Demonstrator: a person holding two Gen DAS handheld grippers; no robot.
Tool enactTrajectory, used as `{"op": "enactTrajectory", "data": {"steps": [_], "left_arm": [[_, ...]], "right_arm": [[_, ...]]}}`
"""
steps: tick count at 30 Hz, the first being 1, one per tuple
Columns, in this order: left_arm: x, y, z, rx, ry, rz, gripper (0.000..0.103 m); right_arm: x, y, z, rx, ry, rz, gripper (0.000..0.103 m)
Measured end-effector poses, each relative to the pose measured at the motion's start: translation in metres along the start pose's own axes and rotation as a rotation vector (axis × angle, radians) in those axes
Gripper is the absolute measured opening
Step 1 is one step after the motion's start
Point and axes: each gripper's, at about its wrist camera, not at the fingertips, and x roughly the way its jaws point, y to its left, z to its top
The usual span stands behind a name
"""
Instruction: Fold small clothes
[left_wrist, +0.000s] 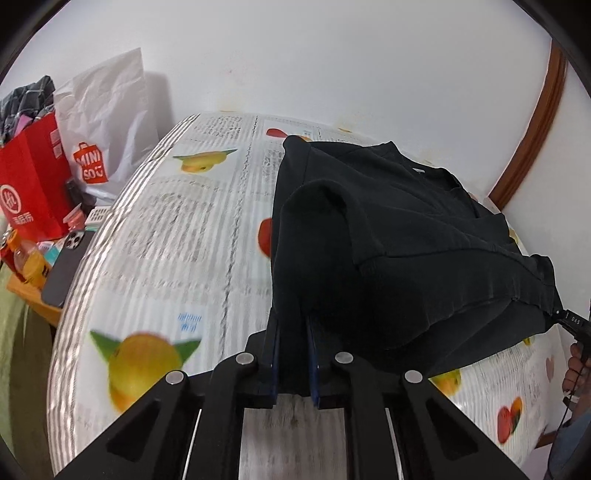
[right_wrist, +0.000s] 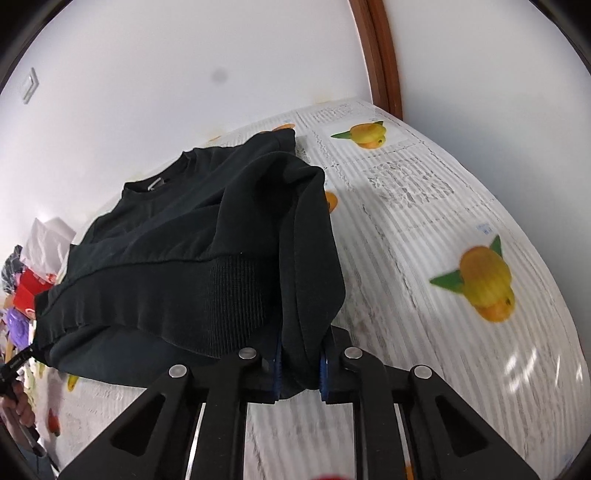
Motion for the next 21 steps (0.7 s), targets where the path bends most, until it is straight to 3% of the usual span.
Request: {"op": "enactTrajectory", "data": {"steps": [12,21], "left_arm": [[-0.048,0.004,-0.065,-0.003,0.010,-0.023,0.012],[-0.073,0.010,-0.077,0.004,0.000,-0.038,0.016]], "right_arm": [[-0.054,-0.008,-0.048,-0.041,0.010,0.017,0.014],[-0.086,-0.020,-0.061,-0.024,-0.022,-0.151,0.021]]}}
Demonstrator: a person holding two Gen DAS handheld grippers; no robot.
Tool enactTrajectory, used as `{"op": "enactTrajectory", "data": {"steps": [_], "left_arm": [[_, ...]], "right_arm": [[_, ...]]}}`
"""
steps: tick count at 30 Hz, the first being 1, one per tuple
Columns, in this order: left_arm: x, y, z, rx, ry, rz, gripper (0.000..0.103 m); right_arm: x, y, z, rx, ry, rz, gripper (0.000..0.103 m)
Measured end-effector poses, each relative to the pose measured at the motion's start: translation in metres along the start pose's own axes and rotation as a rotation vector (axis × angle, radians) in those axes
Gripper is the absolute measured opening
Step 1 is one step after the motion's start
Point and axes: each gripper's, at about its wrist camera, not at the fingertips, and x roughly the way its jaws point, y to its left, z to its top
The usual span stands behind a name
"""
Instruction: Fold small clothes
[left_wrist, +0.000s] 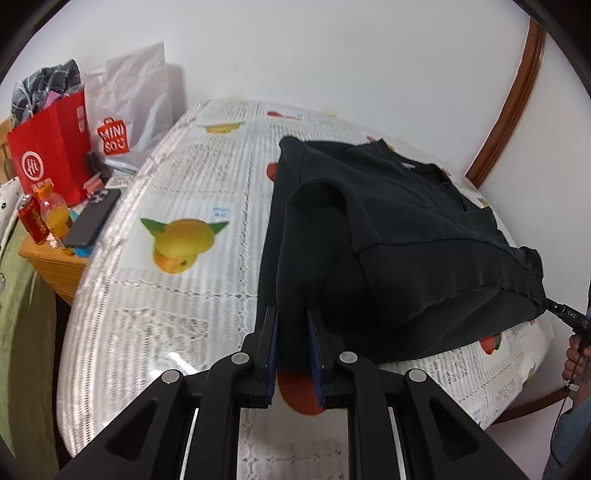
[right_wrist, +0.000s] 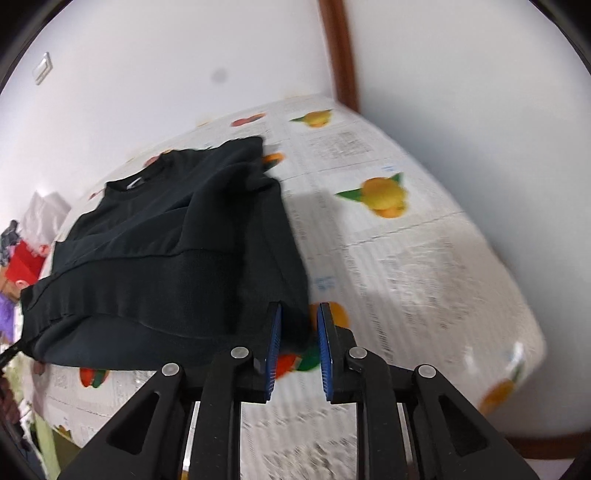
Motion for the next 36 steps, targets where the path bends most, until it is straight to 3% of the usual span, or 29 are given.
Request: {"op": "enactTrajectory", "data": {"steps": [3,5,6,8,14,28,30,34,36], "left_arm": [[-0.014,-0.004,0.000,0.007,-0.039,-0.015,0.022],[-0.021,-0.010,0.001,0.024,-0.057,-0.055,0.033],[-0.022,-0.016,0.001,0.043,-0.060,-0.078,0.034],[-0.022,-0.027,0.000,0.068,-0.060,-0.099,0.034],[-0.002,-0.044,0.005,0.064,-0.016,-0.130,0.034],[0.043,-0.051,0.030,0.028,0.065,-0.143,0.034],[0.043,-0.055,0.031,0.042,0.057,-0.124,0.033],[0.035,-0.060,0.030,0.060,0.022,-0.098,0.008],[0.025,-0.059,0.032,0.055,-0.009,-0.112,0.007]], "right_arm": [[-0.015,0.009,0.004,-0.024,-0.047,0.017,0.022],[-0.023,0.021,0.007,-0.052,-0.066,0.048,0.028],[-0.024,0.028,0.009,-0.065,-0.072,0.059,0.036],[-0.023,0.042,0.011,-0.093,-0.085,0.085,0.040],[0.001,0.068,0.011,-0.130,-0.053,0.098,0.041],[0.048,0.064,0.024,-0.045,-0.038,0.116,0.043],[0.050,0.064,0.025,-0.044,-0.043,0.114,0.037],[0.040,0.070,0.027,-0.088,-0.077,0.122,0.012],[0.032,0.072,0.030,-0.095,-0.098,0.129,0.008]]}}
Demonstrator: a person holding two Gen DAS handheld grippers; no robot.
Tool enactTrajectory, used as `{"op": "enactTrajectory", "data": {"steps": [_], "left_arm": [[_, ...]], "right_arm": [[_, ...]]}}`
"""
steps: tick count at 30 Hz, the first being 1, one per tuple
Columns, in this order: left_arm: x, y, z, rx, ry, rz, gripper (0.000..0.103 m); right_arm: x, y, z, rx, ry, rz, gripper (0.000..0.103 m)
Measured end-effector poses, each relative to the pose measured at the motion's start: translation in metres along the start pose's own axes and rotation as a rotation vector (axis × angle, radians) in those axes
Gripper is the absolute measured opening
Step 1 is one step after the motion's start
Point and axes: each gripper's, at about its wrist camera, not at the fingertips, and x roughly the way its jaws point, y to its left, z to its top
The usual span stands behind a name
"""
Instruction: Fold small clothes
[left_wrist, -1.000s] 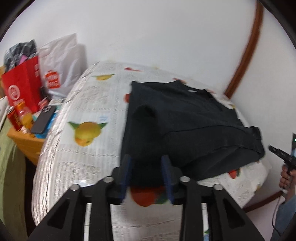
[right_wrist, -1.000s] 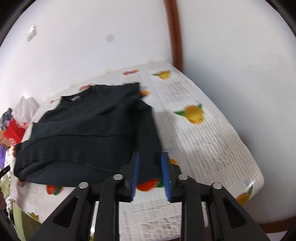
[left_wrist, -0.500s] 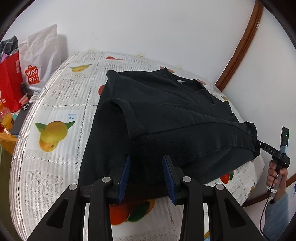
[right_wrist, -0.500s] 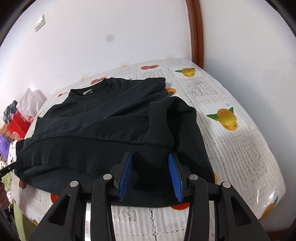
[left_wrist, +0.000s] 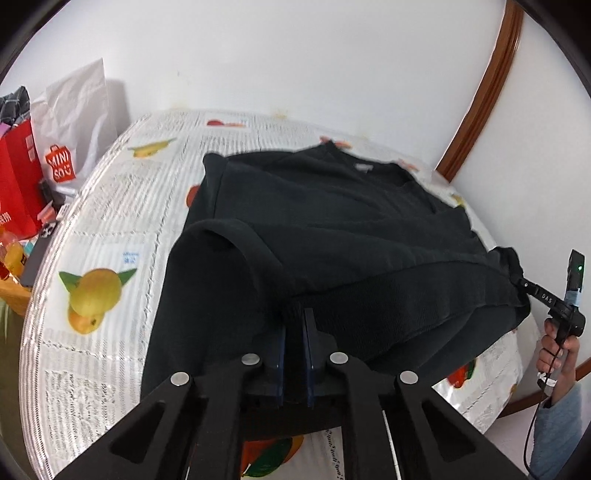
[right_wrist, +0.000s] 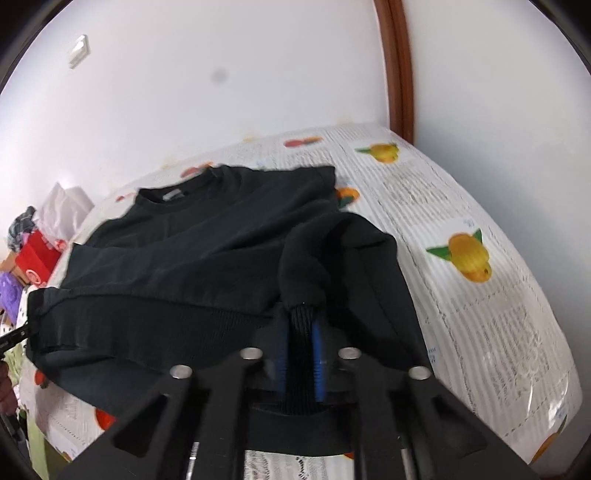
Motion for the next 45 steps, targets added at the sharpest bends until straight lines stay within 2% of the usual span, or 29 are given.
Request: {"op": "enactTrajectory", "data": {"steps": [5,8,13,18,27,32,37,40,42,44,45], "left_arm": [[-0.028,0.002,0.014,-0.024,-0.108,-0.039,0.006],[-0.033,0.000,0.027,-0.013,-0.150,-0.023,0.006],[-0.022,-0.006,0.049,0.013,-0.189,0.029,0.006],[-0.003,0.003,0.071,-0.016,-0.204,0.047,0.006],[0.057,0.023,0.088,-0.042,-0.121,0.110,0.006],[0.072,0.026,0.087,-0.040,-0.080,0.125,0.007],[0.069,0.025,0.085,-0.035,-0.053,0.119,0.009],[0.058,0.022,0.081,-0.018,-0.050,0.119,0.010],[0.050,0.019,0.075,-0.007,-0.049,0.105,0.015],[0.040,0.017,0.065,-0.005,-0.050,0.076,0.027],[0.035,0.016,0.061,-0.005,-0.051,0.064,0.027]], "right_arm": [[-0.019,0.009,0.020,-0.033,-0.085,0.012,0.007],[-0.022,0.016,0.037,-0.050,-0.128,0.014,0.007],[-0.012,0.021,0.067,-0.035,-0.171,0.038,0.007],[0.009,0.024,0.086,-0.012,-0.181,0.060,0.007],[0.079,0.025,0.093,0.012,-0.063,0.021,0.007],[0.100,0.025,0.087,0.003,-0.001,-0.021,0.008],[0.080,0.030,0.085,-0.019,0.016,-0.027,0.015],[0.052,0.037,0.079,-0.062,-0.020,-0.028,0.027],[0.036,0.041,0.073,-0.076,-0.035,-0.025,0.035],[0.024,0.045,0.064,-0.080,-0.028,0.001,0.036],[0.021,0.046,0.059,-0.082,-0.019,0.017,0.036]]}}
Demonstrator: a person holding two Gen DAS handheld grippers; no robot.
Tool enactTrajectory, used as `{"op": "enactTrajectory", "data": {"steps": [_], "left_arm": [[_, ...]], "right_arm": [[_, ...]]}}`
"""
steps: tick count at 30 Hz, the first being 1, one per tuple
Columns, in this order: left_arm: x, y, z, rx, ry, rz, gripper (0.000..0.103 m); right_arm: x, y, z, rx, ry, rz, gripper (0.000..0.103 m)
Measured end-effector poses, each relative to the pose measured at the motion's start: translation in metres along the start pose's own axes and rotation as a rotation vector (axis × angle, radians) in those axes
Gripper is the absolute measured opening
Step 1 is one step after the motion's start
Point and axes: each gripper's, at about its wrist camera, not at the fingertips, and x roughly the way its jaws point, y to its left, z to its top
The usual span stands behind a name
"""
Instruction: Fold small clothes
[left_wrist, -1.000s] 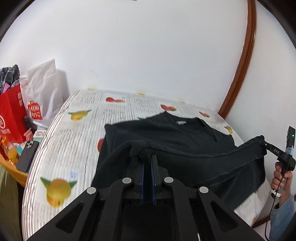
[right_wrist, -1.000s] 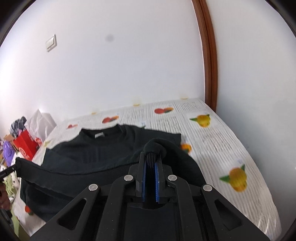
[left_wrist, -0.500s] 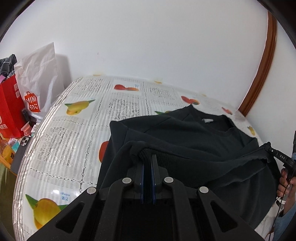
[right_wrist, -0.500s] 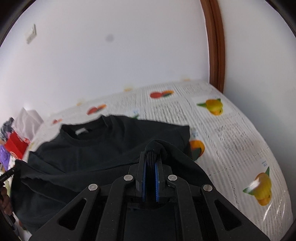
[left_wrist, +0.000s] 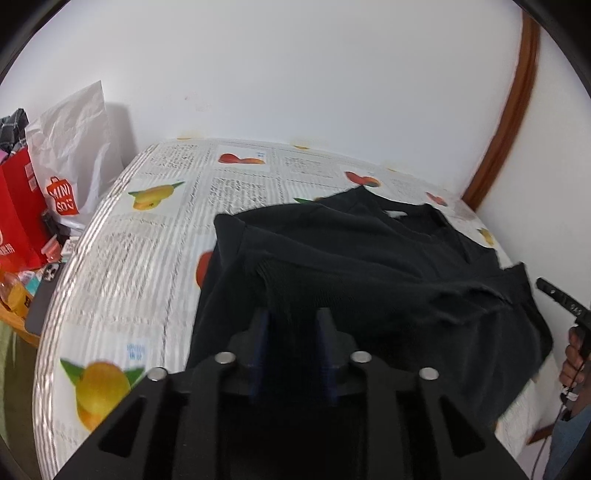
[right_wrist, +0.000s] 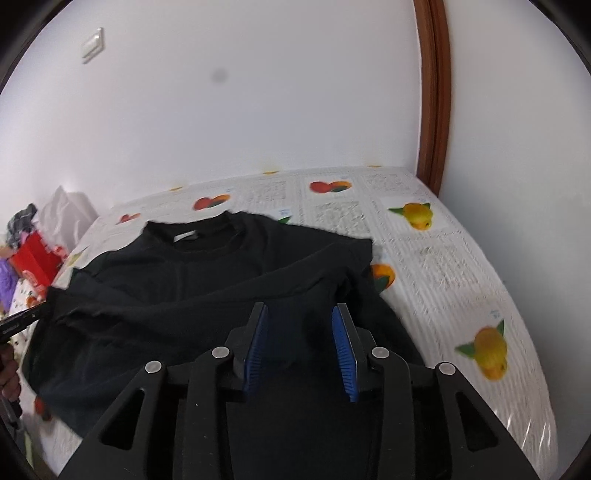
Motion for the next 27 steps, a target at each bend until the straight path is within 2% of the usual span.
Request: {"op": "enactTrajectory", "data": {"steps": [6,9,12,16,20,27], "left_arm": [[-0.016,-0.007,-0.027,0.034,0.038,-0.043,0.027],[-0.008,-0.014,-0.031,0.056,0.068,-0.049,0.027],[0.008,-0.020,-0.026,0.068,0.108,-0.047,0.028],[0.028,-0.032,-0.015,0.115,0.127,0.009,0.038],[0.042,-0.042,-0.005,0.163,0.104,0.084,0.038],[0.056,-0.029,0.035,0.118,0.069,0.038,0.038]], "right_arm": [[0.008,0.022,-0.036,-0.092,0.106,0.027,0.036],[0.022,0.029,-0.046,-0.112,0.145,-0.021,0.036],[0.036,0.029,-0.044,-0.092,0.180,-0.032,0.035],[0.057,0.033,-0.036,-0.087,0.202,-0.074,0.035],[0.078,0.033,-0.017,-0.028,0.204,-0.081,0.035],[0.094,0.017,0.032,0.039,0.144,-0.022,0.034]]}}
